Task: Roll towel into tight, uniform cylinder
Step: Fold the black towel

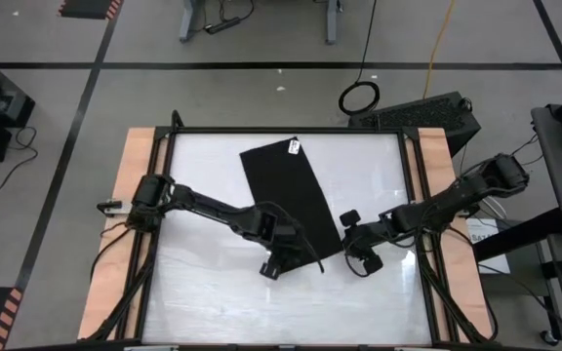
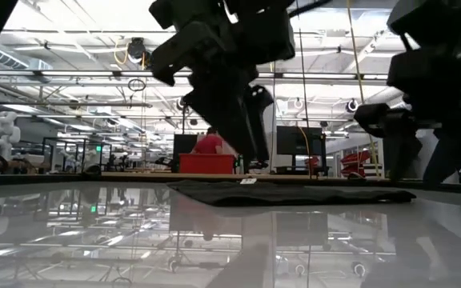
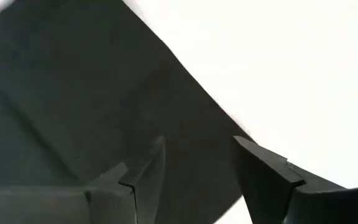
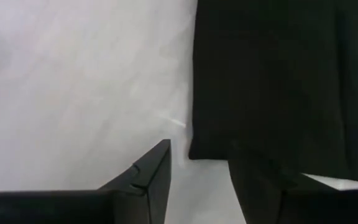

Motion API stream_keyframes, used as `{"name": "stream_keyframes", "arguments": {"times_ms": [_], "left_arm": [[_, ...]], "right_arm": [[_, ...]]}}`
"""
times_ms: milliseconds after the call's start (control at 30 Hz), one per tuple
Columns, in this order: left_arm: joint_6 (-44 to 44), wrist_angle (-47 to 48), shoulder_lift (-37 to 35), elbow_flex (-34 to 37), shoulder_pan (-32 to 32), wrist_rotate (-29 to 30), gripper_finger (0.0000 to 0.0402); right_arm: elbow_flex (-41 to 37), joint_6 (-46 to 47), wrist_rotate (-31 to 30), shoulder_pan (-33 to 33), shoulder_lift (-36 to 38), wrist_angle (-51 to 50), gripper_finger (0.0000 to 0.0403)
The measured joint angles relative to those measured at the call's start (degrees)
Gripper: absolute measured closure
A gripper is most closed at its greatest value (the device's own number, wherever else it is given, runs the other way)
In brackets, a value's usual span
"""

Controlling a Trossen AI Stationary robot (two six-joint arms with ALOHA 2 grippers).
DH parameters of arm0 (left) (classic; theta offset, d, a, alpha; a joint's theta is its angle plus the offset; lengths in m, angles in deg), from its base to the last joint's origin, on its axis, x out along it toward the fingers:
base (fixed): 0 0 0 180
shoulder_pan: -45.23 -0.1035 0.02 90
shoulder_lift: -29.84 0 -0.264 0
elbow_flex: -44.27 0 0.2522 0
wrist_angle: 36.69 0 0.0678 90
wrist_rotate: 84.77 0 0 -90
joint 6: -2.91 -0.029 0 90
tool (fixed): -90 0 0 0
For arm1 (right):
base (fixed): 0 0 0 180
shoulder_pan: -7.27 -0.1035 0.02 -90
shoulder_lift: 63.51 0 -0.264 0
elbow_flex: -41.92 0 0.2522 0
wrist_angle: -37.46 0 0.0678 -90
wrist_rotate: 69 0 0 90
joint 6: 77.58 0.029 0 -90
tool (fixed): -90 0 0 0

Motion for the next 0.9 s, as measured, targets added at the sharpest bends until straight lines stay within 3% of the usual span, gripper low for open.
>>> {"name": "stream_keyframes", "arguments": {"times_ms": [300,500,600,733,900], "left_arm": [[3.07,0.6,0.77,0.0,1.53,-0.46,0.021],[5.11,1.39,0.7,1.71,3.71,2.21,0.021],[6.53,2.14,0.67,2.94,5.21,3.74,0.021],[10.1,3.41,0.2,5.06,8.22,5.15,0.021],[14.82,2.22,-4.36,10.23,12.43,11.62,0.021]], "right_arm": [[0.04,-0.68,1.66,1.3,-6.06,5.83,0.0278],[0.31,4.03,4.9,1.32,-10.09,7.13,0.0355],[0.15,8.8,5.95,1.34,-10.25,9.1,0.0393],[0.02,18.72,6.1,1.04,-9.14,11.5,0.0392],[-0.11,31.29,10.45,0.68,-8.62,13.89,0.0399]]}}
